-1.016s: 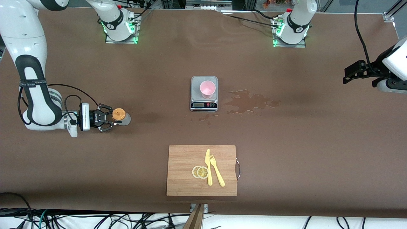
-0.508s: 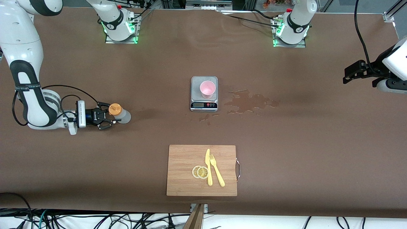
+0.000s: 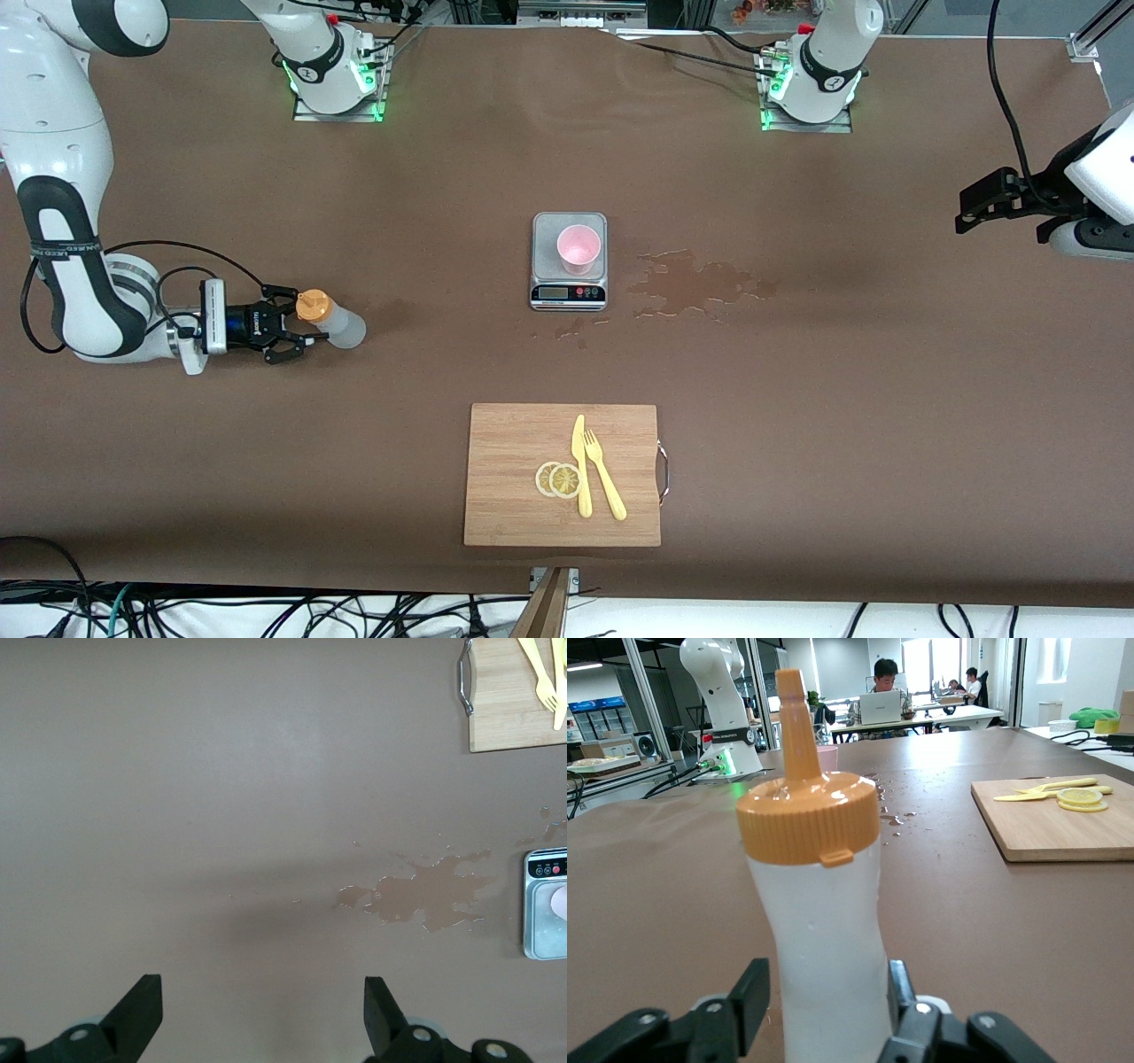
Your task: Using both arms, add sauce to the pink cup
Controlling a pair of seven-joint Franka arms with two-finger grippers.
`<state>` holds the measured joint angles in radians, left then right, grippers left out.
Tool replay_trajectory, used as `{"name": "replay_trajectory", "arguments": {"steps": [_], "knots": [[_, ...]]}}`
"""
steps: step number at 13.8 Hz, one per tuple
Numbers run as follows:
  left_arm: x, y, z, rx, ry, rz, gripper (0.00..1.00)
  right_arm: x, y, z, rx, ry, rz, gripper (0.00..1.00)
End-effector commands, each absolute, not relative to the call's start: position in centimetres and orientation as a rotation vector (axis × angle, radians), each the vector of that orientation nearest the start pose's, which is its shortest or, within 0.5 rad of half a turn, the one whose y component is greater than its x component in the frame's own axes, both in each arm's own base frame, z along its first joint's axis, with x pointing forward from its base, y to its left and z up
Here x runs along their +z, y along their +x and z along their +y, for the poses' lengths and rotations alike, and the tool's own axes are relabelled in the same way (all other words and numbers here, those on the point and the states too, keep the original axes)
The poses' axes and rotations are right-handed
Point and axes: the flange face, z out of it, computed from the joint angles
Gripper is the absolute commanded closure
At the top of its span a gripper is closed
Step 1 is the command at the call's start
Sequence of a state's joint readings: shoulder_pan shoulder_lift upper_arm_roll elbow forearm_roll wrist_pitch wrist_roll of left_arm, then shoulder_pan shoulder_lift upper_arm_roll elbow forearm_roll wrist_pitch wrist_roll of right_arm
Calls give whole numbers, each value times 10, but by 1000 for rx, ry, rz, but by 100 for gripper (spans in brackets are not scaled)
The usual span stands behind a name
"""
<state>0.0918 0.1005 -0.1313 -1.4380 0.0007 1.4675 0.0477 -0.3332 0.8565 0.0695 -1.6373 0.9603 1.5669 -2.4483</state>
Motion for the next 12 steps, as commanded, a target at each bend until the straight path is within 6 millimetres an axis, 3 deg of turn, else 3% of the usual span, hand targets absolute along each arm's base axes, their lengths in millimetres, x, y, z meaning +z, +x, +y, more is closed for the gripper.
{"name": "replay_trajectory", "arguments": {"steps": [1, 3, 7, 9, 11, 12], "knots": [[621, 574, -18, 124, -3150, 123, 0, 136, 613, -92, -831, -1288, -1537, 0], [621, 574, -18, 124, -3150, 123, 0, 166, 622, -107, -732, -1307, -1625, 0], [620, 574, -19, 127, -3150, 125, 0, 251, 635, -129, -537, -1451, -1780, 0], [621, 574, -19, 127, -3150, 125, 0, 304, 638, -131, -436, -1558, -1865, 0], [621, 574, -19, 127, -3150, 125, 0, 333, 640, -125, -361, -1655, -1866, 0], [620, 574, -19, 127, -3150, 125, 0, 359, 641, -110, -296, -1707, -1900, 0]]}}
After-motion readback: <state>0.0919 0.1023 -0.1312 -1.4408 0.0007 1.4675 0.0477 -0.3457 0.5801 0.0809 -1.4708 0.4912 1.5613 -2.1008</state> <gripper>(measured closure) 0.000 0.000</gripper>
